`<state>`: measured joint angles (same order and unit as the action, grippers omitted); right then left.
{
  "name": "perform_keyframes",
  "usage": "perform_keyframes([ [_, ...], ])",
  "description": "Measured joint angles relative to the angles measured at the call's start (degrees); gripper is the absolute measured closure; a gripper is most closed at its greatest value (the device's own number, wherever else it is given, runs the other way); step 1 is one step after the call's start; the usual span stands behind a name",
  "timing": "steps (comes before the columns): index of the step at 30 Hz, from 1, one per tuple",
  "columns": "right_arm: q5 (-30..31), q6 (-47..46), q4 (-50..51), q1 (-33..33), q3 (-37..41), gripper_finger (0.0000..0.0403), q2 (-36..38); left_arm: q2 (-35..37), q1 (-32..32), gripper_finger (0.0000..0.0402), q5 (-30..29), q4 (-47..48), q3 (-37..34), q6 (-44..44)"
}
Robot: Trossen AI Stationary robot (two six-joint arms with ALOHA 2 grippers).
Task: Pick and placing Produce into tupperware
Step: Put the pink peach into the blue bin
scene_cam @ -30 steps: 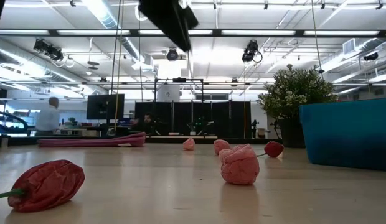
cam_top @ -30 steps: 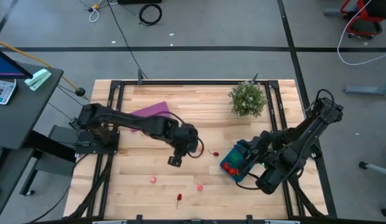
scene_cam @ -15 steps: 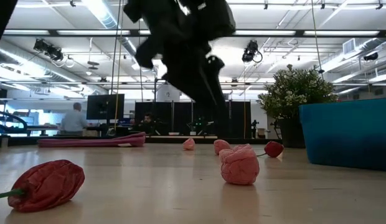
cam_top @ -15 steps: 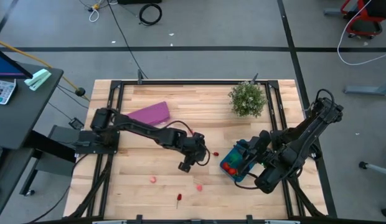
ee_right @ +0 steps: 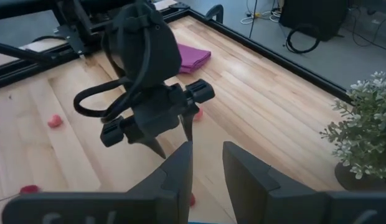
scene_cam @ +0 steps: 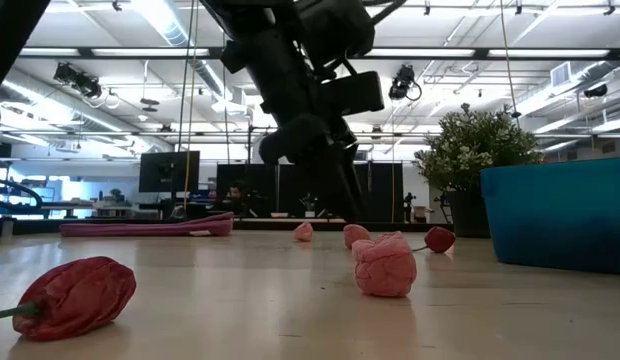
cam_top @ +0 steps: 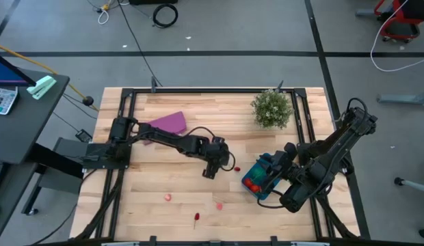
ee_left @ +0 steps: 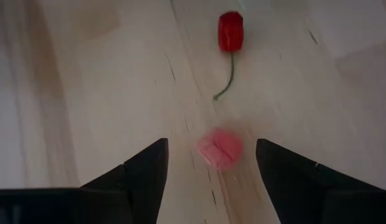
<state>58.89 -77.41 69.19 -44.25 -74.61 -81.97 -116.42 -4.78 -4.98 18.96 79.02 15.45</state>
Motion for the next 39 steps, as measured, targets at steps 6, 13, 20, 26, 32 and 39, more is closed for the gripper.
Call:
perform_keyframes([
  [6, 0.00, 0.07, 0.00, 0.00, 0.00, 0.0306, 0.00, -0.02, 0.88, 0.0154, 3.15, 1.03, 0.00, -3.20],
  [13, -0.04, 0.07, -0.04, 0.00, 0.00, 0.0306, 0.00, -0.87, 0.92, 0.0152, 3.31, 0.29, 0.04, -3.18],
  [20, -0.07, 0.06, -0.11, 0.00, 0.00, 0.0306, 0.00, -2.93, 1.10, 0.0154, 3.26, -1.65, 0.04, -3.12],
  [26, -0.06, 0.04, -0.17, 0.00, 0.00, 0.0306, 0.00, -2.97, 1.18, 0.0157, 3.28, -1.36, 0.04, -3.39],
  [32, -0.06, -0.02, -0.24, 0.00, 0.00, 0.0306, 0.00, -2.97, 1.36, 0.0176, 3.15, -1.24, 0.04, -4.38],
  [39, 0.28, 0.48, -0.24, 0.00, 0.00, 0.0306, 0.00, -2.97, 1.08, 0.0253, 3.15, -1.66, 0.04, -6.22],
])
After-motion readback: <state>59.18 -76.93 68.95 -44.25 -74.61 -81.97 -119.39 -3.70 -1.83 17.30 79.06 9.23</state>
